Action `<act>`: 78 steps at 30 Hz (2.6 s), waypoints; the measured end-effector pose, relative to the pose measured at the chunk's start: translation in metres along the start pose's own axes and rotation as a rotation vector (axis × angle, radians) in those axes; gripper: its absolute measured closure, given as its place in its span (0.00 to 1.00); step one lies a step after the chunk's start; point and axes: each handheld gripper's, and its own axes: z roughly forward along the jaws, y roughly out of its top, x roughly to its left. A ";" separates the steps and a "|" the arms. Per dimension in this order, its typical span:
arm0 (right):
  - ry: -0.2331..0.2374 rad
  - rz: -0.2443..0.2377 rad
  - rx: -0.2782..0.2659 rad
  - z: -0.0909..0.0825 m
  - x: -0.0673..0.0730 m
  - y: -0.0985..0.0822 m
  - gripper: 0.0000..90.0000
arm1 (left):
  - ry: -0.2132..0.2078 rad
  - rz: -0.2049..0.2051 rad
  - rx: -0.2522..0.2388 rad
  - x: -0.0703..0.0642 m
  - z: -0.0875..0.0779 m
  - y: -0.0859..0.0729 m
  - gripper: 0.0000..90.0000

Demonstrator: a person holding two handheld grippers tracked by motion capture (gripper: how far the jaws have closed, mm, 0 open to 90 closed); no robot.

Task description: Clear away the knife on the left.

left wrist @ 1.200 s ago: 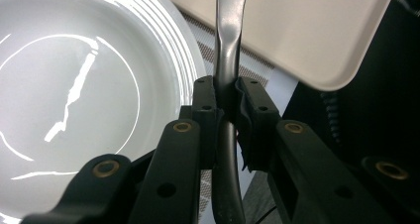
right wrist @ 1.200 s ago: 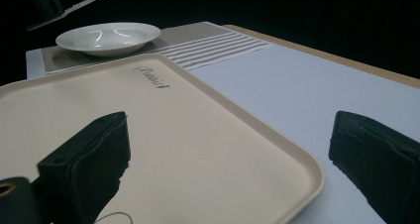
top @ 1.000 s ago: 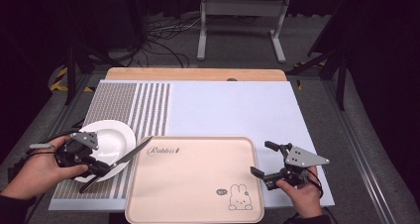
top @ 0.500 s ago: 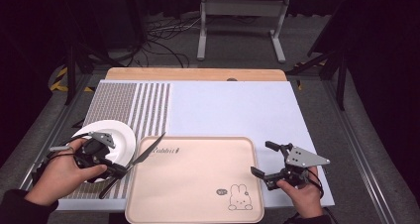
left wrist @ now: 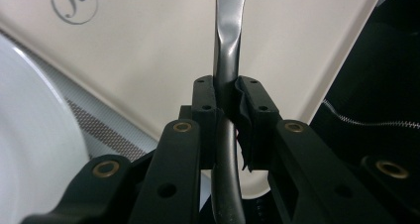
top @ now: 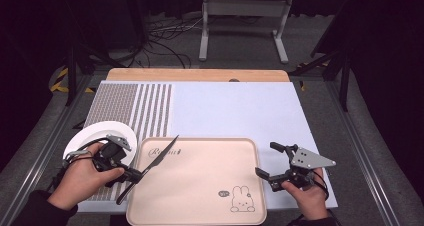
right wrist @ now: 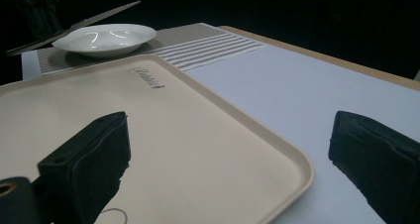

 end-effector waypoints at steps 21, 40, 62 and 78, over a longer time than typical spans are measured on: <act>-0.028 0.006 -0.003 -0.008 -0.005 0.000 0.04 | -0.077 -0.022 0.063 -0.005 0.032 0.004 0.88; -0.034 0.008 -0.011 -0.011 -0.006 0.001 0.04 | -0.101 -0.041 0.112 0.001 0.056 -0.001 0.88; -0.041 0.010 -0.017 -0.013 -0.007 0.002 0.05 | -0.078 -0.071 0.145 0.007 0.069 0.000 0.88; -0.033 0.010 -0.011 -0.012 -0.007 0.001 0.04 | -0.081 -0.093 0.147 0.010 0.071 0.000 0.88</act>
